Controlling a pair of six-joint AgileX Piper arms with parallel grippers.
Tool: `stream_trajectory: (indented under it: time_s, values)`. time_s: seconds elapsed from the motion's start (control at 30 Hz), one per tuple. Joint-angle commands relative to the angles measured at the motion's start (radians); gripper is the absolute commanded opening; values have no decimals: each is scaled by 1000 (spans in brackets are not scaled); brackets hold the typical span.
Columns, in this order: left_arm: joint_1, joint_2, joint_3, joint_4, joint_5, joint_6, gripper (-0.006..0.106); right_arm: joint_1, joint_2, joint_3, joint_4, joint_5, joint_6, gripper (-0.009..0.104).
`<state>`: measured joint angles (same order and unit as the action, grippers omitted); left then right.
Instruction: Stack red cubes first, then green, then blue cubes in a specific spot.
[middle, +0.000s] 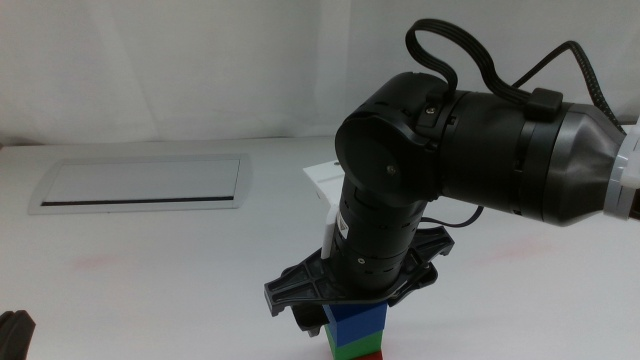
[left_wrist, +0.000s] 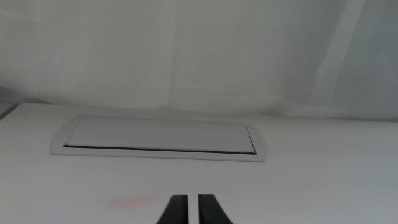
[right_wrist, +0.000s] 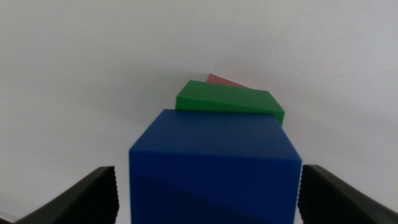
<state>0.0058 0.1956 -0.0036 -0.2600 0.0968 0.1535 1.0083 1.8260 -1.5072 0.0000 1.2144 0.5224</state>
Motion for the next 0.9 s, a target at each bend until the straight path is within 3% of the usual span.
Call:
stream_trajectory:
  time_s: [0.0, 0.1, 0.2, 0.43, 0.6, 0.73, 0.87]
  values:
    - [3, -2, 41, -8, -17, -4, -3, -1, -2, -5, 0, 9, 0, 79]
    - [3, -2, 41, -8, -17, -4, -3, -1, -6, -7, -12, 13, -2, 79]
    - [3, -2, 41, -8, -17, -4, -3, -1, -25, -34, -74, 38, -8, 79]
    - [3, -2, 41, -8, -17, -4, -3, -3, -29, -142, -103, 81, -61, 79]
    - [3, -2, 41, -8, -17, -4, -3, -26, -33, -229, -241, 82, -90, 79]
    - [3, -2, 41, -8, -17, -4, -3, -148, -49, -250, -239, 8, -174, 79]
    - [3, -2, 41, -8, -15, -4, -3, -307, -67, -250, -181, -69, -254, 79]
